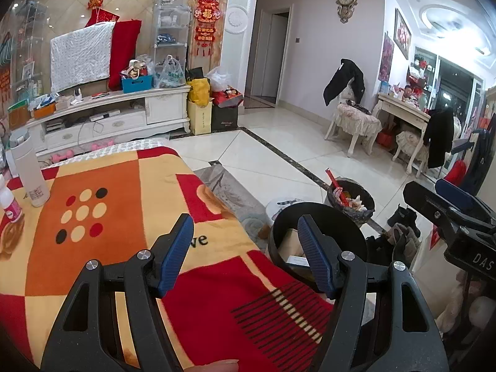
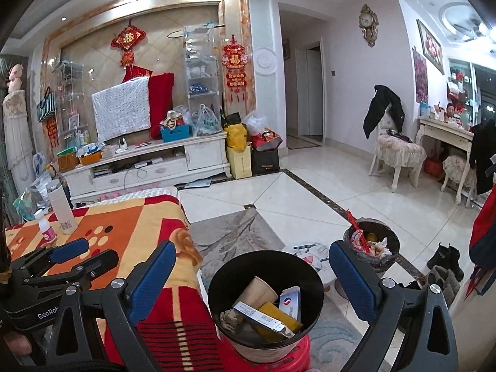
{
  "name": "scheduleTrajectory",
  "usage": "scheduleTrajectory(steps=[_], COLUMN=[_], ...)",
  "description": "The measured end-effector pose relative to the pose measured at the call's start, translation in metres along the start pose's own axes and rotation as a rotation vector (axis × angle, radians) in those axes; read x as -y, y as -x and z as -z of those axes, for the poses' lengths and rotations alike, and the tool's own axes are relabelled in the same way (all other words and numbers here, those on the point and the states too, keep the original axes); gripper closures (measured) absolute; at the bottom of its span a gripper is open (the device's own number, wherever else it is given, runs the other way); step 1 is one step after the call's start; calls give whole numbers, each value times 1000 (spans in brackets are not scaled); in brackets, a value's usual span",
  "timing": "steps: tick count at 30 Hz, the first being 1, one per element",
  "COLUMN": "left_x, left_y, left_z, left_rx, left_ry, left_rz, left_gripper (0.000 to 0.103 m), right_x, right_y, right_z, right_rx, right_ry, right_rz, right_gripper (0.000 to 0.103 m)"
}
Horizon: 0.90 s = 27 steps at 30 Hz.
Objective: Collect trash
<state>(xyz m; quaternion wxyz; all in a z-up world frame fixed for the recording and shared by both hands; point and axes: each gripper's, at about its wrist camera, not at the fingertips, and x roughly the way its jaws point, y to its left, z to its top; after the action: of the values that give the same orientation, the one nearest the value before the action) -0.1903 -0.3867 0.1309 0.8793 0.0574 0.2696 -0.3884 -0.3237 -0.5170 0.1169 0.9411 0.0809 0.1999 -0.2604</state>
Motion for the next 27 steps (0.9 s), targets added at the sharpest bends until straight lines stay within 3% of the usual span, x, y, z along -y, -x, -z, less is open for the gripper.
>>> scheduleTrajectory(steps=[27], left_x=[3], left_y=[-1], left_z=[4], left_rx=[-16], left_ry=[0], left_rz=[11], left_gripper=[34], right_x=[-4], right_y=[-4], right_z=[1], right_rx=[-11], right_ry=[-4], right_rz=[3], right_gripper=[5])
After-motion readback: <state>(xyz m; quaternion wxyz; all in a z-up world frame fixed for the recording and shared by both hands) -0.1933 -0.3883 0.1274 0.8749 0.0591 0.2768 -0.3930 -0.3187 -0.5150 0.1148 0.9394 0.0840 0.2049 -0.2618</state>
